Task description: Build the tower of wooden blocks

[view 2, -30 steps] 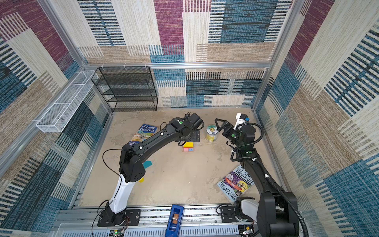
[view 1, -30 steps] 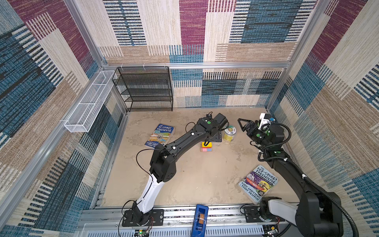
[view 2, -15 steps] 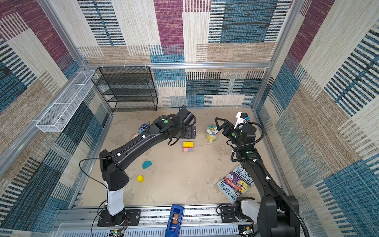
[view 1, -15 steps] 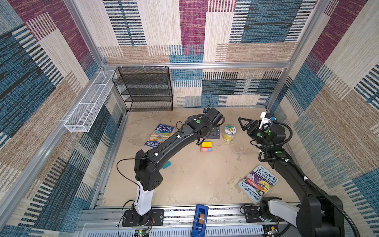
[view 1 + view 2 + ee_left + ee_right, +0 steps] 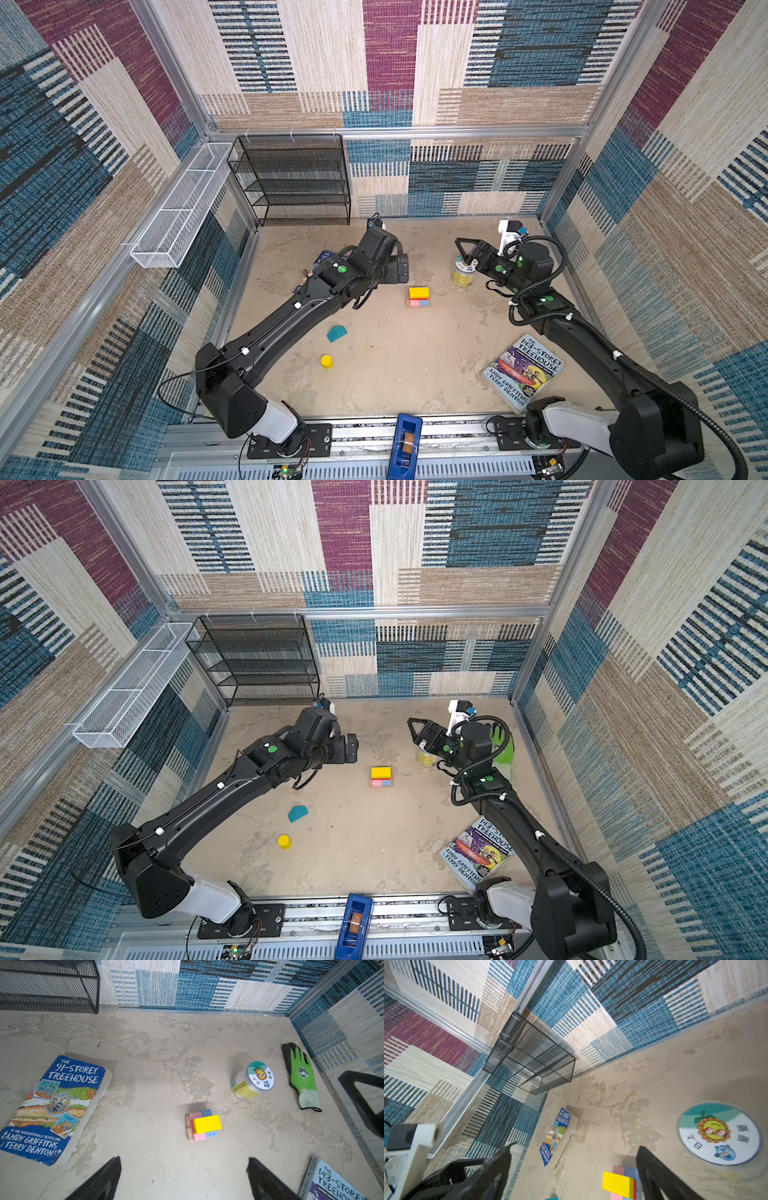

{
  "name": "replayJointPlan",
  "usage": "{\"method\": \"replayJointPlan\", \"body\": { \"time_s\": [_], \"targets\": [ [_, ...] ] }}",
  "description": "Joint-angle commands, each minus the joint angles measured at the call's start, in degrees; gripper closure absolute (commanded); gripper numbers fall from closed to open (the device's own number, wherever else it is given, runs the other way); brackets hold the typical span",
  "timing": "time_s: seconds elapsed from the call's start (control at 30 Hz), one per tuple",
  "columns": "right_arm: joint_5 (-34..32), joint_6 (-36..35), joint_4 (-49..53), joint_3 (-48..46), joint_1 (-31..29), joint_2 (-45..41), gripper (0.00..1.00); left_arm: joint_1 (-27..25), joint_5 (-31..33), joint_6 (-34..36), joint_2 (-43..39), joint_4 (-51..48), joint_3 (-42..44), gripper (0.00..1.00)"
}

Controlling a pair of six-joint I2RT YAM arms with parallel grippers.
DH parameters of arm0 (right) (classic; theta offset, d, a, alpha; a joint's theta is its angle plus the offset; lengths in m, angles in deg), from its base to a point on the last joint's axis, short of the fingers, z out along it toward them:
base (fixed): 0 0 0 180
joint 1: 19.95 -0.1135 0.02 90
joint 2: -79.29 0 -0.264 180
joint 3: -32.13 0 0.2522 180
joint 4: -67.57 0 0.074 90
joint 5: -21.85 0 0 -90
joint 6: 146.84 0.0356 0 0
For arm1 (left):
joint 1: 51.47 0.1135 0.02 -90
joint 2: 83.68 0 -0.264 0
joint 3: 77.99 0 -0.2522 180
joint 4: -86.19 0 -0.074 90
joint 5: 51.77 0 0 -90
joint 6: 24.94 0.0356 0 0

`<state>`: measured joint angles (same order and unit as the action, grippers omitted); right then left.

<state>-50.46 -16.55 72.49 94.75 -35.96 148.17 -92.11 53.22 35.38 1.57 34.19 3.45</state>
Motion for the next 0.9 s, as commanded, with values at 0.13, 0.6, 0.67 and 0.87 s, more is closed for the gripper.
{"method": "replayJointPlan", "body": {
  "time_s": [0.13,0.6,0.67,0.87],
  "targets": [
    [-10.65,-5.93,8.99,6.74,-9.68,4.98,0.09,5.19,-1.17,2.21,-7.29,4.12,8.50,0.01],
    [-22.94,-11.77,25.54,16.53,-24.12,17.39,0.18,11.65,5.60,4.05,-23.44,10.63,25.28,0.01],
    [-23.58,-11.34,27.07,16.32,-24.97,18.36,0.28,12.39,6.62,4.26,-24.66,11.22,26.79,0.01],
    [-26.26,-8.74,29.67,14.86,-27.09,19.28,0.55,14.92,5.97,4.28,-25.84,12.28,29.06,0.01]
  ]
}}
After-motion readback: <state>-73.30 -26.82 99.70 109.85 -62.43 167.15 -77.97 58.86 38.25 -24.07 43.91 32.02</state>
